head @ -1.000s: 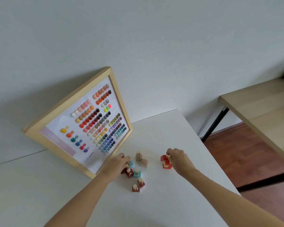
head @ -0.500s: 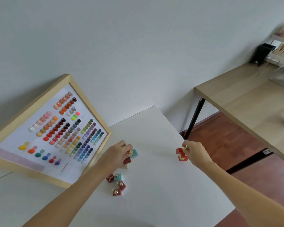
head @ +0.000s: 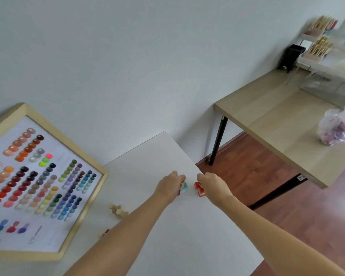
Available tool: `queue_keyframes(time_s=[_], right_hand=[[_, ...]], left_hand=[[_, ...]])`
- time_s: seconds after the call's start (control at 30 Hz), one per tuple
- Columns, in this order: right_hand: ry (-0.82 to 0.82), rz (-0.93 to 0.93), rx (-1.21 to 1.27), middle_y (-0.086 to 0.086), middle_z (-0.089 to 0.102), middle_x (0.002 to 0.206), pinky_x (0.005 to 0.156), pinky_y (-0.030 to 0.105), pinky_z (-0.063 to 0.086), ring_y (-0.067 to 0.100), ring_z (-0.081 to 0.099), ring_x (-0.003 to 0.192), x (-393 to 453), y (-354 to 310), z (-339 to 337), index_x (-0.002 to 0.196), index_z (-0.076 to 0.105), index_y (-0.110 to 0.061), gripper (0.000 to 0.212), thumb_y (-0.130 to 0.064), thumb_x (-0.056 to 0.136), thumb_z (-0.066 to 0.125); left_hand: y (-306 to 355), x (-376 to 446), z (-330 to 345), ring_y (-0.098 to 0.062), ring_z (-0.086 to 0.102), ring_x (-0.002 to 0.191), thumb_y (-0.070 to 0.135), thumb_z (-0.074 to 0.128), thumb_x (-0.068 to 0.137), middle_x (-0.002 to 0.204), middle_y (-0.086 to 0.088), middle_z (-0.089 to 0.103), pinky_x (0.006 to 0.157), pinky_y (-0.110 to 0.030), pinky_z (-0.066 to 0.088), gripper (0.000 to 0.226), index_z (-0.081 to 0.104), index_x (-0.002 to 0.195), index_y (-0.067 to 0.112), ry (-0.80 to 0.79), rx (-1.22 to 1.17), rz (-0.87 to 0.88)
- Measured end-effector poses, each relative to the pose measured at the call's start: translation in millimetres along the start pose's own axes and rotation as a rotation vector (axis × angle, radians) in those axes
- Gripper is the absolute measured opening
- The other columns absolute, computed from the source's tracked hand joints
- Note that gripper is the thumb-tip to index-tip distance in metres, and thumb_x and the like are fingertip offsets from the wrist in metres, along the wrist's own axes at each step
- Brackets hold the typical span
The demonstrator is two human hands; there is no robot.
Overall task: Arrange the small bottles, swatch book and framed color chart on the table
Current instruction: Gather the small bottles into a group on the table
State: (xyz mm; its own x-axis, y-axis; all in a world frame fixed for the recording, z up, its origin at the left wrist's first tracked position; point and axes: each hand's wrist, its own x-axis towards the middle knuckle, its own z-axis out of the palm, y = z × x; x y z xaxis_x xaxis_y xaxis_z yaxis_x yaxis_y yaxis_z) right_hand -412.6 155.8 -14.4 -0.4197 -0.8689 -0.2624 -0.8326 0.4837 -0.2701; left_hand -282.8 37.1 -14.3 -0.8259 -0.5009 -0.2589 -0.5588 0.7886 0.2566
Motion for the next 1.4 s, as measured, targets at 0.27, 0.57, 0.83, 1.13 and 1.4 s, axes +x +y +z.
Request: queue_keyframes(time_s=[0.27, 0.57, 0.83, 1.13, 1.4], right_hand=[[0.036, -0.024, 0.02, 0.004, 0.05, 0.083, 0.053, 0.031, 0.039, 0.025, 0.051, 0.065, 7.3, 5.5, 5.2, 0.108, 0.052, -0.015, 0.029, 0.001, 0.084, 0.056], [0.052, -0.016, 0.131, 0.001, 0.059, 0.099, 0.065, 0.031, 0.052, 0.022, 0.061, 0.08, -5.3, 7.5, 5.2, 0.129, 0.043, -0.025, 0.042, -0.024, 0.091, 0.059], [0.375, -0.135, 0.104, 0.013, 0.058, 0.124, 0.09, 0.044, 0.049, 0.034, 0.053, 0.112, -34.3, -5.9, 2.8, 0.123, 0.056, -0.009, 0.043, -0.027, 0.085, 0.067], [0.234, -0.408, 0.233, 0.005, 0.056, 0.114, 0.082, 0.027, 0.048, 0.023, 0.057, 0.1, -38.2, -88.5, 21.4, 0.121, 0.057, -0.013, 0.035, -0.016, 0.087, 0.065], [-0.082, -0.407, 0.326, 0.005, 0.051, 0.125, 0.089, 0.031, 0.052, 0.016, 0.062, 0.091, -15.7, -176.4, 47.2, 0.131, 0.042, -0.022, 0.044, -0.028, 0.091, 0.059]], left_hand=[[3.4, 19.7, 17.5, -0.036, 0.059, 0.076, 0.007, 0.054, 0.09, 0.084, -0.007, 0.038, 0.059, -0.036, 0.042, 0.007, 0.054, 0.097, 0.007, 0.018, -0.017, -0.039], [1.4, 9.2, 20.1, -0.034, 0.063, 0.088, 0.013, 0.058, 0.092, 0.109, -0.014, 0.057, 0.069, -0.035, 0.048, 0.03, 0.05, 0.12, 0.011, 0.056, -0.08, -0.099], [-13.7, -45.1, -9.6, -0.033, 0.062, 0.089, 0.021, 0.06, 0.091, 0.123, -0.012, 0.05, 0.07, -0.037, 0.049, 0.052, 0.036, 0.136, 0.016, 0.184, -0.22, -0.1], [-122.8, -176.7, -30.5, -0.012, 0.063, 0.088, 0.03, 0.056, 0.093, 0.107, 0.004, 0.063, 0.073, -0.022, 0.052, 0.021, 0.058, 0.112, 0.022, 0.287, -0.22, -0.25], [-161.1, -217.5, -0.1, -0.025, 0.065, 0.096, 0.032, 0.052, 0.094, 0.125, -0.003, 0.051, 0.08, -0.034, 0.056, 0.046, 0.035, 0.136, 0.024, -0.058, 0.027, -0.257]])
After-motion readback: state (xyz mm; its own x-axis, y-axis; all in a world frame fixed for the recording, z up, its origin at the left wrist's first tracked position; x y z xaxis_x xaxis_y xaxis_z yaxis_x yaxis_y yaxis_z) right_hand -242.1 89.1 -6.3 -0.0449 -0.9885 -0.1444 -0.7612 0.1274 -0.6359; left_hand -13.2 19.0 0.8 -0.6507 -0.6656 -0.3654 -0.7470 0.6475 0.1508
